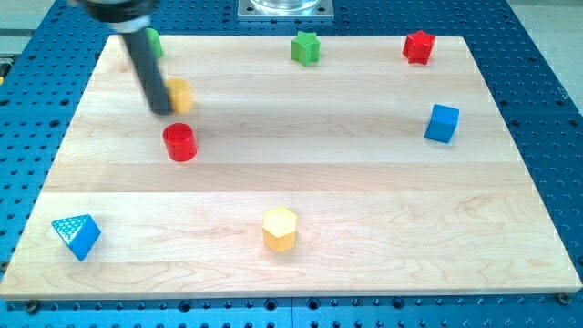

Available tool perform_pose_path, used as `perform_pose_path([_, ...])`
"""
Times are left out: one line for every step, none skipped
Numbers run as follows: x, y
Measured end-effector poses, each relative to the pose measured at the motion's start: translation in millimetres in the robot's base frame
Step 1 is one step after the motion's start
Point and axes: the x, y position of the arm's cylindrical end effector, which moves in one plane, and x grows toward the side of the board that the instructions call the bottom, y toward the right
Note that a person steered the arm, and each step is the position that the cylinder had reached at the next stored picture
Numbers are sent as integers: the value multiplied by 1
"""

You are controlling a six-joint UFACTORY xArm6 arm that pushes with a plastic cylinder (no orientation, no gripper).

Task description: Place the red circle at the center left of the board

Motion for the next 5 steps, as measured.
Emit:
perform_pose_path([30, 27])
perform_pose_path([74, 48])
perform_pose_path([91, 25])
perform_pose_path([88, -11])
perform_pose_path([65, -56])
